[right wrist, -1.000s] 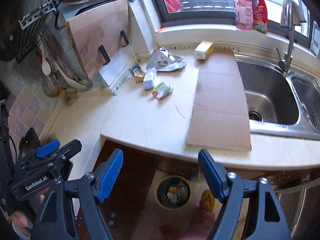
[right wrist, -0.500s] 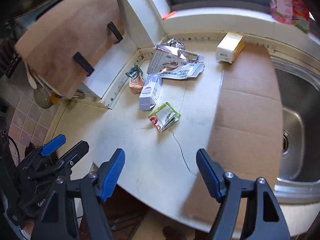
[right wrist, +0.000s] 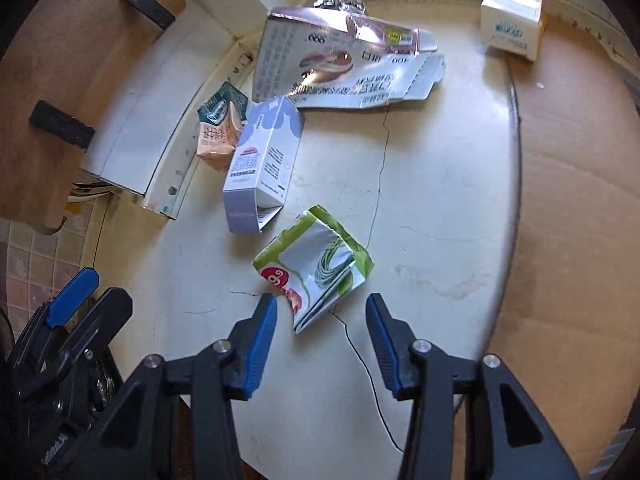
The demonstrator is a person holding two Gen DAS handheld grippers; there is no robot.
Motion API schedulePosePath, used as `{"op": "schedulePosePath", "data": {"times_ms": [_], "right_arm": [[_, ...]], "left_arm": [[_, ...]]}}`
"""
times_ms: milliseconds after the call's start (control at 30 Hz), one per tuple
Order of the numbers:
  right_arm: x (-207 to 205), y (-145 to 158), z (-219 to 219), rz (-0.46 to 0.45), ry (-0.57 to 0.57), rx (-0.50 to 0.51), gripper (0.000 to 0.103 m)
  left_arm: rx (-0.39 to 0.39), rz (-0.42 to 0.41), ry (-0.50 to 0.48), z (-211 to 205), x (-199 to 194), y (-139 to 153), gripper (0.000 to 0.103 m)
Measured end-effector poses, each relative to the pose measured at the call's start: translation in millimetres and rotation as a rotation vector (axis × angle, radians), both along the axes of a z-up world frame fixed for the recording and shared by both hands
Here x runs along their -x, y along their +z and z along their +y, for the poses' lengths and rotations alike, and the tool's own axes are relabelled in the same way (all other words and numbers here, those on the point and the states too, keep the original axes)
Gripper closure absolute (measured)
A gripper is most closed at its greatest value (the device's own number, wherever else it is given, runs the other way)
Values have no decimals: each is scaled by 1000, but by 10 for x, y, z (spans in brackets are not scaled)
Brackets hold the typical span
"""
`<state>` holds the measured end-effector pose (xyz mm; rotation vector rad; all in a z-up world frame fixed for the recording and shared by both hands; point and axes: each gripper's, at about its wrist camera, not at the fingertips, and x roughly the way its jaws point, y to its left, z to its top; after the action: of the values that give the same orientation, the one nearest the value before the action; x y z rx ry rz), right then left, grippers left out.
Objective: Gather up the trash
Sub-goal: 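Grasp the white milk carton with the left tool while the right tool grasps the green wrapper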
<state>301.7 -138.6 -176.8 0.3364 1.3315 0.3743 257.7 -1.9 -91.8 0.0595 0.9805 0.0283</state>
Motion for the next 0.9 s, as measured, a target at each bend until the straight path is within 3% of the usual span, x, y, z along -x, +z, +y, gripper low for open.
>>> {"op": "schedulePosePath", "data": {"times_ms": [67, 233, 300, 600, 900], "right_arm": [[-35, -61, 16, 20, 2, -2, 66], [-138, -118, 16, 35, 6, -26, 93], [-182, -128, -20, 33, -2, -34, 97], [-371, 102, -366, -82, -38, -20, 99], [-528, 200, -740, -113, -87, -23, 99]], "left_arm": [[-1, 3, 1, -6, -38, -17, 32], [1, 13, 9, -20, -132, -55, 32], [9, 19, 12, -23, -195, -73, 31], [133, 79, 26, -58, -590, -176, 28], [101, 88, 6, -314, -1038, -311, 31]]}}
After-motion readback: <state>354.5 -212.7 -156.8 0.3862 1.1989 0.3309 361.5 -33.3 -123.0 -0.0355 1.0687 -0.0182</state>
